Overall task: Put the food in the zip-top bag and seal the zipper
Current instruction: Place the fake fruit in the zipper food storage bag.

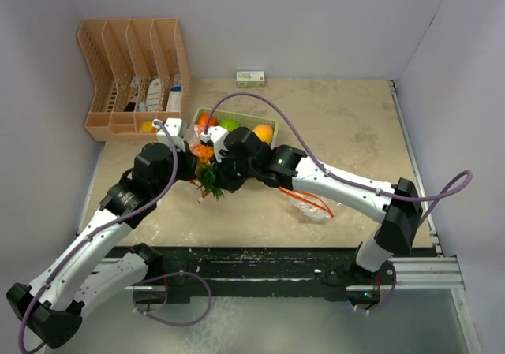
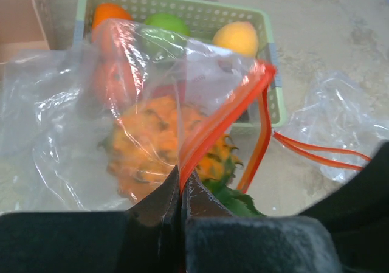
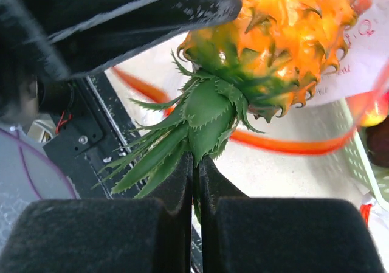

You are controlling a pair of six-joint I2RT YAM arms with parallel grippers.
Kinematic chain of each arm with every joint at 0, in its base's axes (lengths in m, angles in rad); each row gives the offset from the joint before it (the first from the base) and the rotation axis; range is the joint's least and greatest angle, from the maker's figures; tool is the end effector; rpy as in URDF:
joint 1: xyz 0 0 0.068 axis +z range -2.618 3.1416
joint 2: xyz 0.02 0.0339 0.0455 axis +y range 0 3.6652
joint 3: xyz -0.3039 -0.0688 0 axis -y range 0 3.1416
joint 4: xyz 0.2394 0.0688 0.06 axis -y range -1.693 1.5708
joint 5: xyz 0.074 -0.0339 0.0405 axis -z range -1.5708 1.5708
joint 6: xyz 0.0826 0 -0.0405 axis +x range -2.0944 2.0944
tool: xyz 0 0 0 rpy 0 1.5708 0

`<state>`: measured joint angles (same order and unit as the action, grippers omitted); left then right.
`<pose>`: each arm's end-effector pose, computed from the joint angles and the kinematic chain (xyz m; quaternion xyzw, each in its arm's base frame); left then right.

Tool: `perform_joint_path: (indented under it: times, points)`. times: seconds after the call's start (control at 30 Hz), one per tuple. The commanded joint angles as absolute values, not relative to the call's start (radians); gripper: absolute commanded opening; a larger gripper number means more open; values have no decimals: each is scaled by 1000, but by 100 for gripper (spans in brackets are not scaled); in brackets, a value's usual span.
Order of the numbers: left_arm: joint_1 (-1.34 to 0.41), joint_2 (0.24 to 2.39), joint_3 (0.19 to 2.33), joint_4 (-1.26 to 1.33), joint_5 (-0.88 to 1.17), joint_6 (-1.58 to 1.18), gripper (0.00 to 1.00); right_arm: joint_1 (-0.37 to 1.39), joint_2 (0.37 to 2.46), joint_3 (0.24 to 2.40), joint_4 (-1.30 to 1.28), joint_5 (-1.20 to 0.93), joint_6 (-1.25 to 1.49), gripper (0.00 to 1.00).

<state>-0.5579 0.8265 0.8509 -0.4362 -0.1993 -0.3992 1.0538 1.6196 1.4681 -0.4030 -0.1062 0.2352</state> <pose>0.1732 -0.0888 0.3408 0.0117 0.8343 -0.1770 0.5220 0.1967 0.3636 0.3580 -0.3709 0.7901 0.3290 0.3605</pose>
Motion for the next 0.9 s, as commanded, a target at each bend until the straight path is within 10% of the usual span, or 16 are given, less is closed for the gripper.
perform_joint_path:
  times: [0.0,0.47,0.67,0.87]
  points:
    - [-558,782,886,-374,-78,-375,0,1058,1640,1529,-405,-12,271,0]
    - [-558,740,888,-480,-9,-516,0,1058,1566,1420,-68,295,346,0]
    - [-558,759,902,-475,-60,-540,0,1067,1549,1423,-106,252,310,74]
    - [-558,803,942,-500,-162,-567,0,1074,1408,1371,-178,233,337,85]
